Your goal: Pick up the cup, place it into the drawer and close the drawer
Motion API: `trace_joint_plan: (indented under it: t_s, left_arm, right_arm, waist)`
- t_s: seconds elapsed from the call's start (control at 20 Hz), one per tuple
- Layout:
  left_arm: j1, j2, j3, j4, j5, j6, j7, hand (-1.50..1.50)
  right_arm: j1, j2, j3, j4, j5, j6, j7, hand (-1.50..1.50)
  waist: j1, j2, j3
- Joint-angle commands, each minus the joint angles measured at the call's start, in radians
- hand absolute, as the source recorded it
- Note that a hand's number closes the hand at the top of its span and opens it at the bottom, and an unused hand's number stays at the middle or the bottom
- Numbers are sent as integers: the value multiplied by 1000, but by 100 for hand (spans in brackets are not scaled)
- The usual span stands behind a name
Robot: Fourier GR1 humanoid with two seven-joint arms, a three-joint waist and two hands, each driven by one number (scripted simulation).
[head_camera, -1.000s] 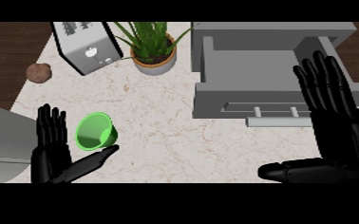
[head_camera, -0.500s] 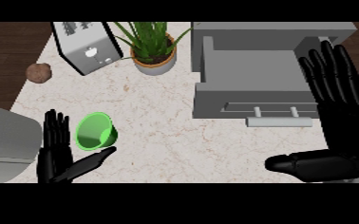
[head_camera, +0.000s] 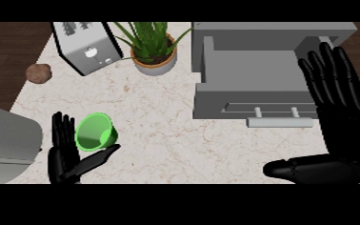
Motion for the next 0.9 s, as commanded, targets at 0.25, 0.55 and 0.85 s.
trace_joint_plan:
  t_s: [0.25,0.55,0.85]
  left_arm:
    - [-80,24,61,262,36,-65,-157,-150]
    - [-144,76,89,363,48,-117,-183,-150]
    - [-169,36,69,378,45,-105,-231,-150]
  right_arm:
    - [-35,-1,21,-53,0,-22,90,-150]
    - [33,-25,-48,21,-56,61,-29,-150]
    - [-57,-37,-62,-12,-78,25,70,-150]
  waist:
    - [0,0,0]
    - [-1,1,0]
    - [-1,0,0]
